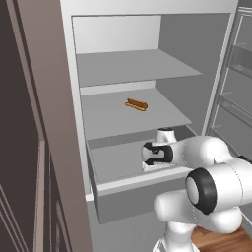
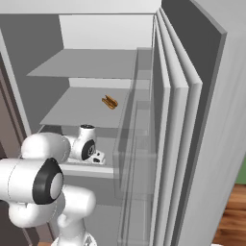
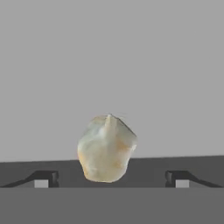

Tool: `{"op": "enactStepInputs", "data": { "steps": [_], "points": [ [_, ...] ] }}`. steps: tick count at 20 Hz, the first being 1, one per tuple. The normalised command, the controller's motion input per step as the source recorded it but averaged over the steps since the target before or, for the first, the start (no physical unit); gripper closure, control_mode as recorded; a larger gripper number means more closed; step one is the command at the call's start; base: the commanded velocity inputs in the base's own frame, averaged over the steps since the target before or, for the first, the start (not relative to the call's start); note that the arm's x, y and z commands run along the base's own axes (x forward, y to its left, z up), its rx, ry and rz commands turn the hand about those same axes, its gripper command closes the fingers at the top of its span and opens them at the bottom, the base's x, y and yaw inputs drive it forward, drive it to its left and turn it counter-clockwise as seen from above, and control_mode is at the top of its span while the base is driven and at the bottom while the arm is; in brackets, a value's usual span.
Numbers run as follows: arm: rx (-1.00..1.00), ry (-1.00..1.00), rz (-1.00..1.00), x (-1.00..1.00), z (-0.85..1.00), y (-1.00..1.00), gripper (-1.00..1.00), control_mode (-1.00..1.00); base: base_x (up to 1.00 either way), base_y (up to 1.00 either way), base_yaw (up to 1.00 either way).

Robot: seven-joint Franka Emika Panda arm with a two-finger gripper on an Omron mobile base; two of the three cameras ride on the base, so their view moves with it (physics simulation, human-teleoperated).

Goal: Place the garlic and potato inside the fridge drawer. Close the drawer after placing the vegetables.

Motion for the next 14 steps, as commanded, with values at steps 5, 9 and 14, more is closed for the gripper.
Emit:
{"op": "enactStepInputs", "data": {
  "steps": [5, 9, 14],
  "points": [
    [0.0, -0.03, -0.02, -0.01, 0.75, 0.0, -1.0, -1.0, 0.0, 0.0, 0.0],
    [0.01, -0.13, -0.03, 0.0, 1.0, 0.0, -1.0, -1.0, 0.0, 0.0, 0.0],
    [0.02, -0.21, -0.07, -0.12, 1.0, 0.0, -1.0, -1.0, 0.0, 0.0, 0.0]
  ]
}}
